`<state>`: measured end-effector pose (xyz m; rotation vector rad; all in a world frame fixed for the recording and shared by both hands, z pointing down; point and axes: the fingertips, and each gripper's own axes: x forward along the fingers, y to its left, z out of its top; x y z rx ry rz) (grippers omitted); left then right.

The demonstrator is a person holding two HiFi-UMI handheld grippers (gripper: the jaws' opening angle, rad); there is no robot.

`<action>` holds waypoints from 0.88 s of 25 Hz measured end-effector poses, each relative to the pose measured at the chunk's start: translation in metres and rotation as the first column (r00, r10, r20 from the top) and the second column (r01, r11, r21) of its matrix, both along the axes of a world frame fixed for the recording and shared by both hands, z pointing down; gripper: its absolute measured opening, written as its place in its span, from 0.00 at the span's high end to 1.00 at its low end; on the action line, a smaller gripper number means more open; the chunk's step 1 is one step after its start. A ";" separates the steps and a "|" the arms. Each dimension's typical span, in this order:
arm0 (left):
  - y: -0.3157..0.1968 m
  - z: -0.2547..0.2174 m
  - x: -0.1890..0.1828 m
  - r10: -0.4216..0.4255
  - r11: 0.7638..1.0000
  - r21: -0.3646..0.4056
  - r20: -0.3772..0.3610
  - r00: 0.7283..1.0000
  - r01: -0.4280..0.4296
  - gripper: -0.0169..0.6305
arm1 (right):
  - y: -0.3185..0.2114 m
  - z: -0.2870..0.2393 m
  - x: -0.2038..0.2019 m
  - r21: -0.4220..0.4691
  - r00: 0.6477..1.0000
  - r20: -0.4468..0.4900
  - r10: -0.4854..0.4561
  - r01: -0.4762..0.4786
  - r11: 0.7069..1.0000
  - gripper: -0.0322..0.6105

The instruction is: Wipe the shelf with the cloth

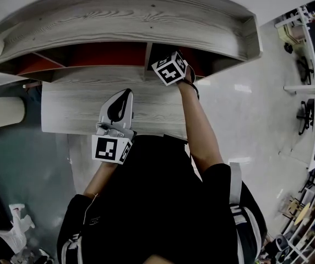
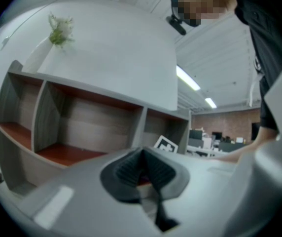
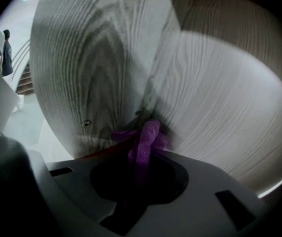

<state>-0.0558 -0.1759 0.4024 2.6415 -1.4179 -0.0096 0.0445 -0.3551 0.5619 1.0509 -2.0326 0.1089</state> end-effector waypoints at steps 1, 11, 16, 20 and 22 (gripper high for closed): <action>0.001 0.000 0.001 0.001 1.000 0.001 0.000 1.000 -0.001 0.97 | 0.001 0.000 -0.002 0.001 1.000 0.000 -0.014 0.014 1.000 0.88; 0.008 -0.004 0.005 -0.004 1.000 0.010 -0.005 1.000 0.004 0.97 | 0.023 0.002 -0.020 -0.017 0.991 0.001 -0.136 0.136 0.991 0.88; 0.013 -0.005 0.007 -0.005 1.000 0.012 -0.008 1.000 0.005 0.97 | 0.031 0.001 -0.025 -0.020 0.987 0.006 -0.162 0.162 0.987 0.88; 0.017 -0.007 0.006 -0.010 1.000 0.015 -0.008 1.000 0.010 0.97 | 0.037 0.000 -0.027 -0.028 0.984 0.015 -0.178 0.179 0.984 0.88; 0.018 -0.008 0.005 -0.012 1.000 0.019 -0.008 1.000 0.012 0.97 | 0.040 0.000 -0.028 -0.039 0.982 0.023 -0.187 0.188 0.981 0.88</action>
